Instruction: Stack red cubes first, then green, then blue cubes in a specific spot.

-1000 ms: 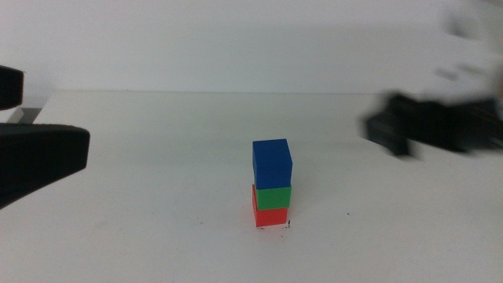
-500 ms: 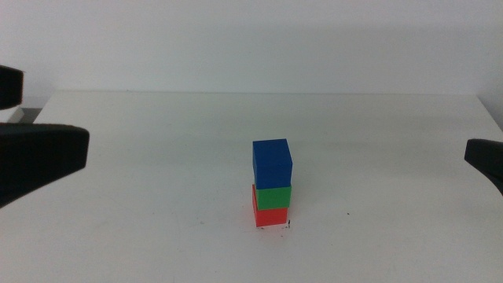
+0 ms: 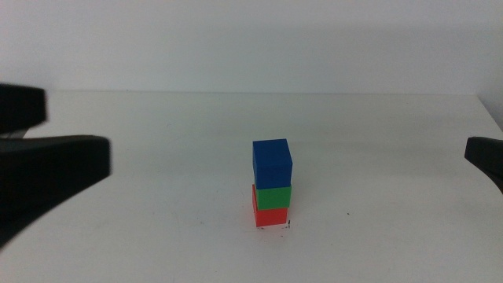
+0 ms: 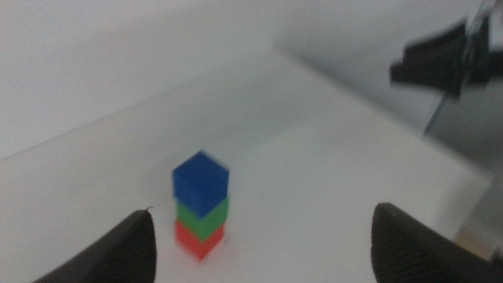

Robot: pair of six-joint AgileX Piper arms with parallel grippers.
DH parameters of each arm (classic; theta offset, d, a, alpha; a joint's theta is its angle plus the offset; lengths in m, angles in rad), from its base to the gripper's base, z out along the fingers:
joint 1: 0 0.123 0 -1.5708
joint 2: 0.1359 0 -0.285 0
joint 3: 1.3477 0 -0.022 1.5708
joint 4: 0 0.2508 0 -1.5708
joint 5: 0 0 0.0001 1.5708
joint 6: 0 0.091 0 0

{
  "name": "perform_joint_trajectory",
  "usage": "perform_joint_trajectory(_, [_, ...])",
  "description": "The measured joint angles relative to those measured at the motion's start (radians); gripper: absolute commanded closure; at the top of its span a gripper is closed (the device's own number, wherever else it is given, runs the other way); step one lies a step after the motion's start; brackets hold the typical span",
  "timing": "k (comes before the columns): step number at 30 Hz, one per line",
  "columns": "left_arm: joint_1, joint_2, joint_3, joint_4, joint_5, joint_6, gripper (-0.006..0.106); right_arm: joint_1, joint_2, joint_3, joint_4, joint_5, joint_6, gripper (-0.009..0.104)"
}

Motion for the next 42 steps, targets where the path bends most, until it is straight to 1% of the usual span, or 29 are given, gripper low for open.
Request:
perform_joint_trajectory(2, [0.053, -0.036, 0.108, -0.038, -0.119, 0.000, 0.007, -0.002, 0.000, 0.000, 0.000, 0.000, 0.000, 0.002])
perform_joint_trajectory(4, [0.119, -0.073, 0.228, -0.033, -0.250, 0.000, 0.007, -0.002, 0.000, 0.000, 0.000, 0.000, 0.000, 0.002])
perform_joint_trajectory(6, [0.185, -0.111, 0.340, -0.004, -0.349, 0.000, 0.007, -0.002, 0.000, 0.000, 0.000, 0.000, 0.000, 0.002])
perform_joint_trajectory(8, [0.251, -0.153, 0.448, 0.033, -0.397, 0.000, 0.007, -0.002, 0.000, 0.002, 0.000, -0.003, 0.000, 0.002])
perform_joint_trajectory(11, [0.358, -0.240, 0.607, 0.077, -0.422, 0.000, 0.007, -0.002, -0.019, 0.045, 0.015, -0.089, -0.001, 0.002])
perform_joint_trajectory(13, [0.424, -0.304, 0.698, 0.088, -0.422, 0.000, 0.007, -0.007, -0.061, 0.129, 0.015, -0.235, -0.001, 0.002])
perform_joint_trajectory(14, [0.456, -0.344, 0.738, 0.088, -0.422, 0.000, 0.007, -0.013, -0.093, 0.185, 0.001, -0.297, -0.001, 0.002])
perform_joint_trajectory(16, [0.514, -0.429, 0.799, 0.095, -0.429, 0.000, 0.007, -0.040, -0.175, 0.304, -0.048, -0.404, -0.001, 0.002])
perform_joint_trajectory(18, [0.572, -0.503, 0.850, 0.095, -0.445, 0.000, 0.007, -0.073, -0.260, 0.407, -0.076, -0.444, -0.001, 0.002])
perform_joint_trajectory(20, [0.633, -0.575, 0.897, 0.095, -0.463, 0.000, 0.007, -0.118, -0.345, 0.503, -0.089, -0.453, -0.001, 0.002])
perform_joint_trajectory(23, [0.706, -0.619, 0.959, 0.088, -0.492, 0.000, 0.007, -0.174, -0.477, 0.630, -0.096, -0.458, -0.001, 0.002])
perform_joint_trajectory(25, [0.736, -0.622, 1.000, 0.065, -0.544, 0.000, 0.007, -0.202, -0.565, 0.664, -0.107, -0.433, -0.001, 0.002])
perform_joint_trajectory(29, [0.765, -0.622, 1.039, 0.053, -0.648, -0.002, 0.007, -0.220, -0.690, 0.670, -0.147, -0.351, -0.002, 0.002])
perform_joint_trajectory(33, [0.769, -0.624, 1.039, 0.053, -0.679, -0.002, 0.007, -0.220, -0.703, 0.670, -0.163, -0.333, -0.002, 0.002])
perform_joint_trajectory(42, [0.769, -0.624, 1.044, 0.059, -0.693, -0.002, 0.007, -0.220, -0.703, 0.670, -0.163, -0.323, -0.002, 0.002])
